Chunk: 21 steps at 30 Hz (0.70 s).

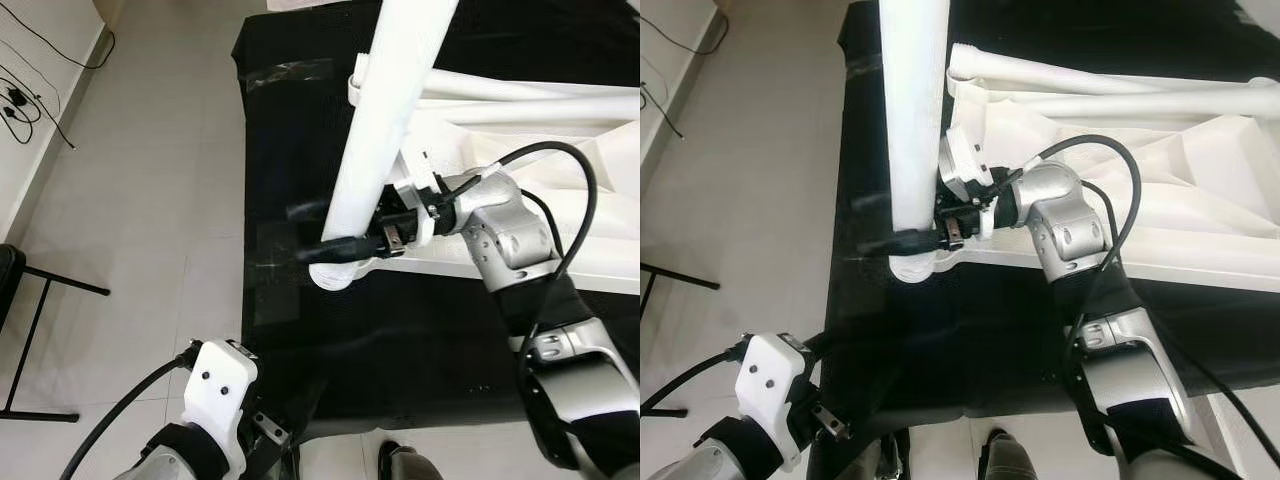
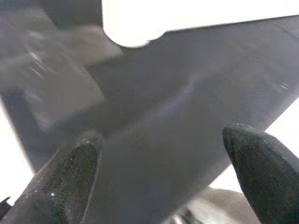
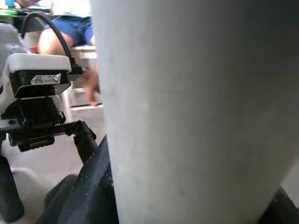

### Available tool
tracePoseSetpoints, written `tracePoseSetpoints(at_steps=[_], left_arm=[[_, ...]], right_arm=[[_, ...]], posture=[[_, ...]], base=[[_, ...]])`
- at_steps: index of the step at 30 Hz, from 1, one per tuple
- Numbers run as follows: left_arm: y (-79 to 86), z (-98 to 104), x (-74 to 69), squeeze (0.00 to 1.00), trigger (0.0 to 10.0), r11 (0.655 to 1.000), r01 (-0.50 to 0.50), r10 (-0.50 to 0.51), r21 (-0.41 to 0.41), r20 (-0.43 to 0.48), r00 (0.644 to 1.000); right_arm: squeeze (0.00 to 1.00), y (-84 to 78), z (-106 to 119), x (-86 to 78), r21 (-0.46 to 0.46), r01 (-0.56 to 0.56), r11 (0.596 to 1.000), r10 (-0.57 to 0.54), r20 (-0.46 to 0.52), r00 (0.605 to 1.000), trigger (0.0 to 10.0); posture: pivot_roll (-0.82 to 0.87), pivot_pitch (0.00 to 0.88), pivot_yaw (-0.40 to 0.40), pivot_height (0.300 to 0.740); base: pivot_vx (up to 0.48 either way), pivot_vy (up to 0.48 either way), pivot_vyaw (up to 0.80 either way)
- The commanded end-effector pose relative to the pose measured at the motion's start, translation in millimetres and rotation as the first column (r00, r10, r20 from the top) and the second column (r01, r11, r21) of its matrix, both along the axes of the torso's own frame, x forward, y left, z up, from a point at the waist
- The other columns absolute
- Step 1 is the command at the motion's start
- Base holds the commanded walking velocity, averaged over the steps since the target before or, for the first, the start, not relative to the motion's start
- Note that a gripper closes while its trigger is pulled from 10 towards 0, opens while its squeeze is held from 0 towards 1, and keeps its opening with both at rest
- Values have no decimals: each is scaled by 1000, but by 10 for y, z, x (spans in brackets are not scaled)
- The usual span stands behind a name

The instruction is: Building children table

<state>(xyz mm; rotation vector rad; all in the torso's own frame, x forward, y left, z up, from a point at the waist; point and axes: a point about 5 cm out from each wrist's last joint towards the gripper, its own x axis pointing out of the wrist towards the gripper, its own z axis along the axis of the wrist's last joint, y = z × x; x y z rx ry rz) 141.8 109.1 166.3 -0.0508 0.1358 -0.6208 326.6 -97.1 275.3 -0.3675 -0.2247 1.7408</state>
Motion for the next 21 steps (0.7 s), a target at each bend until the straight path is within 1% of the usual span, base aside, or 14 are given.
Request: tracePoseSetpoints(at_steps=[1,4,7,9,13,17,21], left_arm=[[-9,-16,-25,0,10000,1000,8,-8,-19,-18,1000],[-22,-12,-1,0,10000,1000,18,-18,-17,-8,1000],[-28,-10,6,0,10000,1000,21,-21,-16,-1,1000],[-26,-5,37,0,10000,1000,2,-2,-29,13,1000],[-26,-2,56,0,10000,999,-4,5,-41,19,1000],[-34,4,68,0,10000,999,5,-3,-50,27,1000],[-24,10,89,0,10000,996,4,-2,-88,22,1000]], right_arm=[[0,48,11,-15,-8,-32,999,32,17,999,10000],[0,72,69,-6,10,-37,999,37,23,999,10000],[0,81,80,-3,13,-39,999,39,25,999,10000],[0,103,96,-2,9,-55,998,55,30,998,10000],[0,128,104,1,2,-71,997,71,35,997,10000],[0,202,80,-22,-25,-115,993,116,42,992,10000],[0,276,56,-76,-49,-171,984,173,39,984,10000]], posture=[[41,261,-3,740],[35,261,-1,740],[35,261,-2,740],[40,260,-6,740],[43,259,-7,740],[43,259,-5,740],[42,263,-1,740]], base=[[0,0,0],[0,0,0],[0,0,0],[0,0,0],[0,0,0],[0,0,0],[0,0,0]])
